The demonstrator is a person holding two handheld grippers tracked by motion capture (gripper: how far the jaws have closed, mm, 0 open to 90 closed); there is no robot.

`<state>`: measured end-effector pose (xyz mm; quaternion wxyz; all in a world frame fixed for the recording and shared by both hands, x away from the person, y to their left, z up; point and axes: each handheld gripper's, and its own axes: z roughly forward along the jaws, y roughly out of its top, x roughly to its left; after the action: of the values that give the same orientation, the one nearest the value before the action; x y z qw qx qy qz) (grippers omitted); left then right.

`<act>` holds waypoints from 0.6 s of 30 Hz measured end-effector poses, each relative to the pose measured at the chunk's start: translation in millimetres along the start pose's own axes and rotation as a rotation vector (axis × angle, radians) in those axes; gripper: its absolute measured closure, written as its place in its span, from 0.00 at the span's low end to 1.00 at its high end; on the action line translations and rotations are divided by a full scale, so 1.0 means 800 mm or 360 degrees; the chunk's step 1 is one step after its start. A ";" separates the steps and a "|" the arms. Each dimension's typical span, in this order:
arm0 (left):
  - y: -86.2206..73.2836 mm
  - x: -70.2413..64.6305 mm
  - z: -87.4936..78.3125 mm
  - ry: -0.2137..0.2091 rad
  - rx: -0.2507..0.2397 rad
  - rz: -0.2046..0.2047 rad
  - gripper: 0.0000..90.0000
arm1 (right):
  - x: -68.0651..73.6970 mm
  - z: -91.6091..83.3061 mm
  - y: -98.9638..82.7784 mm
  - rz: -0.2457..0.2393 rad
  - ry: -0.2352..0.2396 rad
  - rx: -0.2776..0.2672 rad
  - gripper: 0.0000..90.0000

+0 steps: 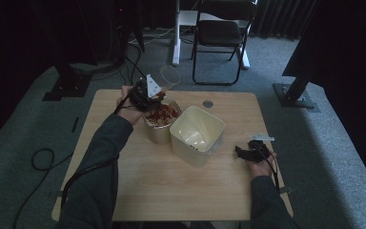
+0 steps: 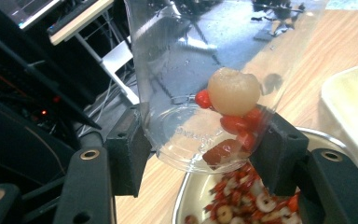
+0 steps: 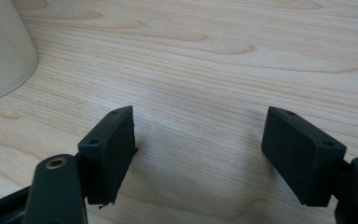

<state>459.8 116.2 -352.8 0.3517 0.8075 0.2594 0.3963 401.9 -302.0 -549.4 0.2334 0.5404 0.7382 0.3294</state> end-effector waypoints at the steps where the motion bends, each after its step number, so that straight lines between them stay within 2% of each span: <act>1: 0.002 -0.002 0.000 -0.0009 -0.0002 0.0004 0.48 | 0.000 0.000 0.000 0.0000 0.0000 0.0000 0.28; 6: 0.013 -0.009 0.001 -0.0031 -0.0031 0.0000 0.47 | 0.000 0.000 0.000 0.0000 0.0000 0.0000 0.28; 12: 0.024 -0.017 0.001 -0.0086 -0.0094 -0.0063 0.47 | 0.000 0.000 0.000 0.0000 0.0001 0.0000 0.28; 18: 0.032 -0.024 0.004 -0.0122 -0.0096 -0.0062 0.47 | 0.000 0.000 0.000 0.0000 0.0000 0.0000 0.28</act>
<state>455.3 85.8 -342.8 0.3933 0.8059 0.2493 0.3657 401.9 -301.8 -549.4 0.2334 0.5404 0.7381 0.3296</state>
